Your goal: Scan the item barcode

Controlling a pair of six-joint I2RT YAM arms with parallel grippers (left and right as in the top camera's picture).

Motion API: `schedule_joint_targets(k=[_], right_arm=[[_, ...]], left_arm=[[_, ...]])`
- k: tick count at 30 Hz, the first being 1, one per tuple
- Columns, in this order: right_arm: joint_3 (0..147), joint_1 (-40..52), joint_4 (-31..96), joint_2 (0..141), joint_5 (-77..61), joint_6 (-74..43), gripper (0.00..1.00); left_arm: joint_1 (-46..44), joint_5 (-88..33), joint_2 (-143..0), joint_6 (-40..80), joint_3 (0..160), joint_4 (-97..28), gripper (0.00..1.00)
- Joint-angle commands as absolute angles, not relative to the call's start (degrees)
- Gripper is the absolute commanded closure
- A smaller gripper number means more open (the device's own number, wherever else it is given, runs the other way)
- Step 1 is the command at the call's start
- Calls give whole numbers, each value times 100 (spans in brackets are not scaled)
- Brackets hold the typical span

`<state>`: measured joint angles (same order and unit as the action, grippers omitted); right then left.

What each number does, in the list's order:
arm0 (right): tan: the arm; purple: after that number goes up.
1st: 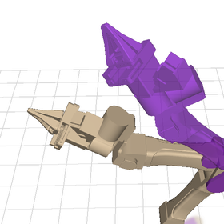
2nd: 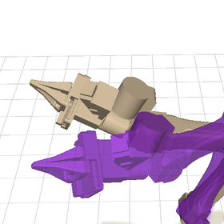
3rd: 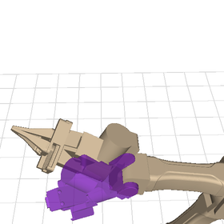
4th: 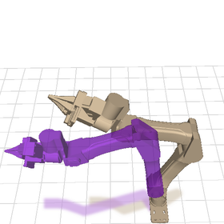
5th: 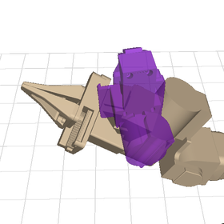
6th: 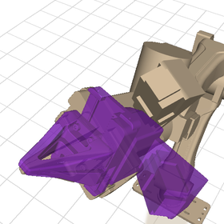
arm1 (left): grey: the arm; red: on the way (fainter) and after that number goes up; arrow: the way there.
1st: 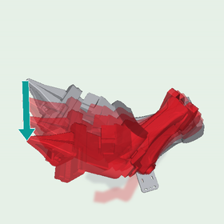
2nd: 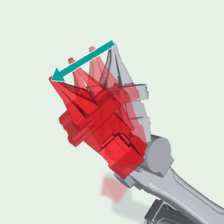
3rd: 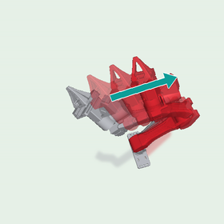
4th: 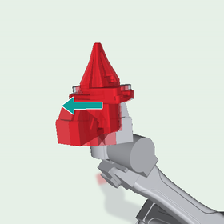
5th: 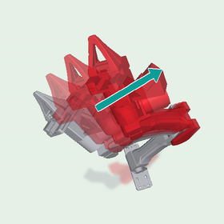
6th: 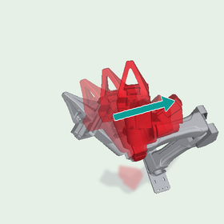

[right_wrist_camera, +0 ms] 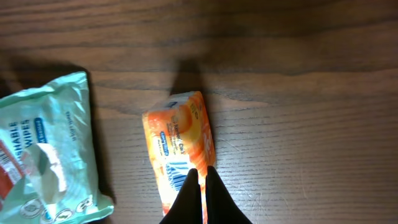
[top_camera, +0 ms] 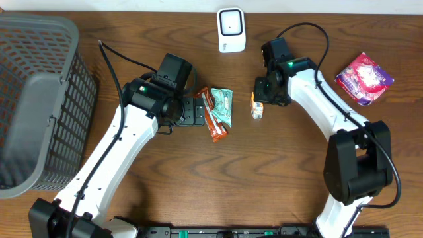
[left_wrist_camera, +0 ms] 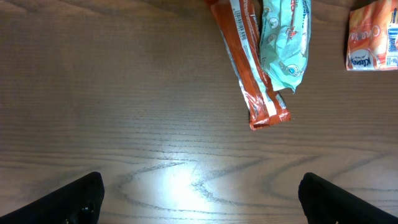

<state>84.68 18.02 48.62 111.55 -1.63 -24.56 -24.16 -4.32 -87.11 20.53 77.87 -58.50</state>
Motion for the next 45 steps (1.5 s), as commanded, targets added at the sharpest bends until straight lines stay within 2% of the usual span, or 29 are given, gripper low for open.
schedule_joint_targets(k=[1,32,45], right_arm=[[8488,1852,4858,11354,-126,-2526,99],[8374,2220,4447,11319,-445,-2617,99],[8506,1752,5098,10895,-56,-2414,99]], left_arm=[[-2418,-381,-8746,1981,7789,-5867,0],[-2418,-381,-8746,1981,7789,-5867,0],[-2418,-381,-8746,1981,7789,-5867,0]])
